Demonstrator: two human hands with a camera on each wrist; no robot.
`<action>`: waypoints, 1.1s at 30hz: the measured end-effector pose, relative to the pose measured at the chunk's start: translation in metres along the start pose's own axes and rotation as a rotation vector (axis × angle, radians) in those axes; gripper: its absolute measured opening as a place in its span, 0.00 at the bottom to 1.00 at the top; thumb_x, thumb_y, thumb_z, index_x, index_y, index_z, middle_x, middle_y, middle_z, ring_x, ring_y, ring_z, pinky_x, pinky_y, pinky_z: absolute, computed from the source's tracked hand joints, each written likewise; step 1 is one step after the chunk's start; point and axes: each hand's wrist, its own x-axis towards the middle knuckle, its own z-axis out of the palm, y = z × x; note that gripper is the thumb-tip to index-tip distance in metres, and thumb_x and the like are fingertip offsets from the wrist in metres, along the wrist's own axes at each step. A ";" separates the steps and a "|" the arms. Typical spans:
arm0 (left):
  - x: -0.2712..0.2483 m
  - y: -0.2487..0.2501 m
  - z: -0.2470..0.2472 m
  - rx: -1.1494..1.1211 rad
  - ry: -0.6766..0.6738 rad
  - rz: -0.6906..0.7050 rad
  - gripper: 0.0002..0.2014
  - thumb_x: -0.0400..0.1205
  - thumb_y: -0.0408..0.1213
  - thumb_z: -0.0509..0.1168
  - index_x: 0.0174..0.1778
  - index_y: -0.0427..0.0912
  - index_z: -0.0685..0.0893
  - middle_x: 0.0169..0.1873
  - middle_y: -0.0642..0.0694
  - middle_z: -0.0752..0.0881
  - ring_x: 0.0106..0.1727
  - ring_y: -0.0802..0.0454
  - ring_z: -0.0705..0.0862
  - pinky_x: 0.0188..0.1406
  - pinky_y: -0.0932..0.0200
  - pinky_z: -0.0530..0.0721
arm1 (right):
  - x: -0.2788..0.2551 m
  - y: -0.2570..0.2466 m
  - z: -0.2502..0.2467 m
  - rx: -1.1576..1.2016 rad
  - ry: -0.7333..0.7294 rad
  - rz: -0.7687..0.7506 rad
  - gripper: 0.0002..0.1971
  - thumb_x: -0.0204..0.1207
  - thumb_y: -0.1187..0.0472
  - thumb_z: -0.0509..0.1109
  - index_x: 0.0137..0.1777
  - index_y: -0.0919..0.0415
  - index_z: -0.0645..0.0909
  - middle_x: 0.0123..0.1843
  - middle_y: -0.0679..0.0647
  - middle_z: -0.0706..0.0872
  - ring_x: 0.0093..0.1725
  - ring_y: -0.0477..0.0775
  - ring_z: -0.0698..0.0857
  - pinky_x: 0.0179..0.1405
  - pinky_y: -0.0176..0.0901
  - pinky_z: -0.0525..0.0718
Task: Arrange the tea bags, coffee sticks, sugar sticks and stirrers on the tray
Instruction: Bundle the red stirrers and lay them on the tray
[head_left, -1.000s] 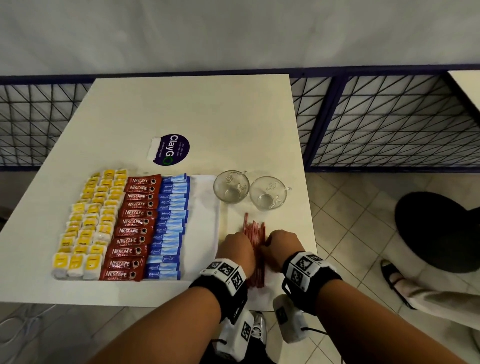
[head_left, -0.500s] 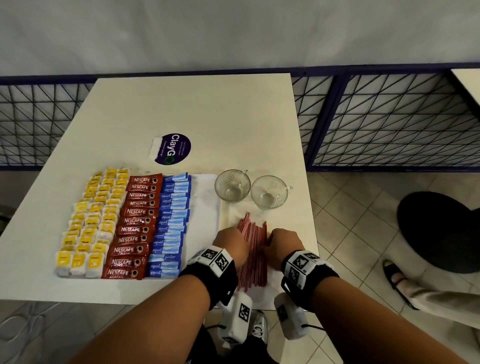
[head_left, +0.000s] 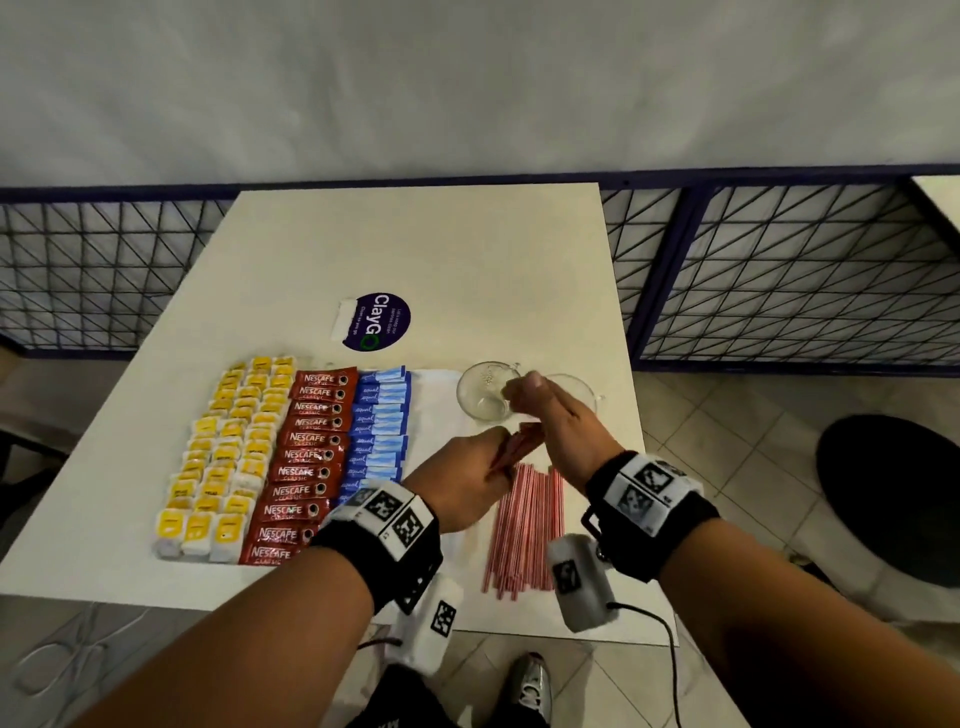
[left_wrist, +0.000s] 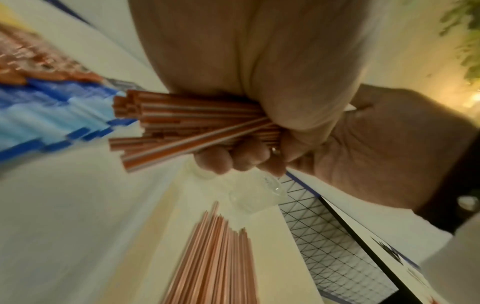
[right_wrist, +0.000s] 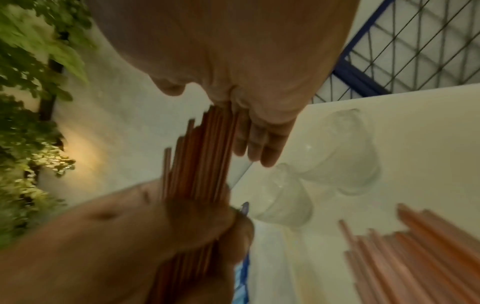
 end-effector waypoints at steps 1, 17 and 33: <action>0.001 0.003 -0.004 0.021 0.016 0.023 0.11 0.84 0.43 0.63 0.59 0.44 0.80 0.50 0.44 0.88 0.51 0.46 0.86 0.46 0.57 0.79 | 0.001 -0.006 0.005 -0.010 -0.058 0.010 0.31 0.71 0.28 0.50 0.54 0.47 0.84 0.56 0.48 0.87 0.59 0.49 0.84 0.66 0.53 0.78; -0.001 -0.004 -0.108 -0.966 0.164 0.429 0.17 0.70 0.61 0.74 0.33 0.51 0.83 0.31 0.48 0.81 0.41 0.44 0.77 0.48 0.44 0.73 | 0.015 -0.063 0.078 0.979 -0.230 0.430 0.36 0.84 0.38 0.45 0.67 0.70 0.76 0.58 0.66 0.83 0.56 0.66 0.85 0.59 0.57 0.83; -0.005 -0.046 -0.131 -0.294 -0.073 0.058 0.08 0.82 0.39 0.68 0.38 0.46 0.79 0.24 0.47 0.82 0.21 0.57 0.80 0.20 0.66 0.75 | 0.043 -0.092 0.092 0.551 -0.119 -0.095 0.21 0.72 0.42 0.66 0.59 0.55 0.82 0.57 0.56 0.89 0.56 0.56 0.87 0.58 0.48 0.83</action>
